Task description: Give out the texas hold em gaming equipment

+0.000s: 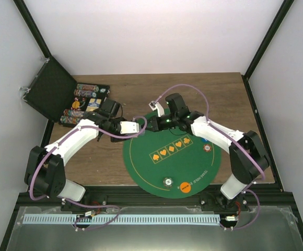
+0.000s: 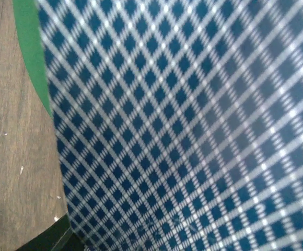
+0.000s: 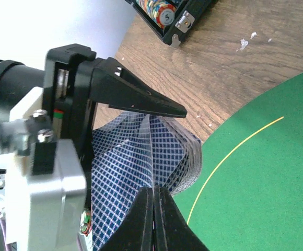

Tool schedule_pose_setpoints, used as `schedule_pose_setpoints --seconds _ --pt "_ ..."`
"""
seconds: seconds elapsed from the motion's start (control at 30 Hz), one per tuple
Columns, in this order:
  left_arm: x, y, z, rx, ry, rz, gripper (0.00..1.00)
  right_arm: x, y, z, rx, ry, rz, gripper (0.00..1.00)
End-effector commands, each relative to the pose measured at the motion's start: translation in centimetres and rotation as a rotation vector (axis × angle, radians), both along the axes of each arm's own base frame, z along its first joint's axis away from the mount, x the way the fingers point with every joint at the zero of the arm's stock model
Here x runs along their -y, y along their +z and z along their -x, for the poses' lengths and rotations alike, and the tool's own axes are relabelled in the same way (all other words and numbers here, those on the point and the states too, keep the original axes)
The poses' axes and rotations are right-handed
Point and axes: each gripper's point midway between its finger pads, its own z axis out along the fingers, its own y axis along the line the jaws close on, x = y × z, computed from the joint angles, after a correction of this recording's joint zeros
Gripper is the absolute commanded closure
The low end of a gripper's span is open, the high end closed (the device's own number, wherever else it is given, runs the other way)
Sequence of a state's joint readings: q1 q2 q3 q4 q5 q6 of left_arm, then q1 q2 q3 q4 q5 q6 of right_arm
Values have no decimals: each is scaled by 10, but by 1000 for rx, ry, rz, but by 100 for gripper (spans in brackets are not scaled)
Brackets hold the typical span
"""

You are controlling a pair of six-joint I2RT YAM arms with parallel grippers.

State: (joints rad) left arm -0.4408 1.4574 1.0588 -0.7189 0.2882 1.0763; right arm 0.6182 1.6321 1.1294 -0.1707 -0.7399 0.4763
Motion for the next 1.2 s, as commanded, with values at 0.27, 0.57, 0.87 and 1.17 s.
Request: schedule_pose_setpoints --seconds 0.27,0.57,0.87,1.17 --pt "-5 3 -6 12 29 14 49 20 50 -16 149 -58 -15 99" --pt "-1 2 -9 -18 53 40 49 31 56 -22 158 -85 -20 99" --pt "1 -1 -19 -23 90 42 49 73 69 -41 216 -242 8 99" --pt "1 6 -21 -26 118 55 49 143 73 -32 239 -432 25 99"
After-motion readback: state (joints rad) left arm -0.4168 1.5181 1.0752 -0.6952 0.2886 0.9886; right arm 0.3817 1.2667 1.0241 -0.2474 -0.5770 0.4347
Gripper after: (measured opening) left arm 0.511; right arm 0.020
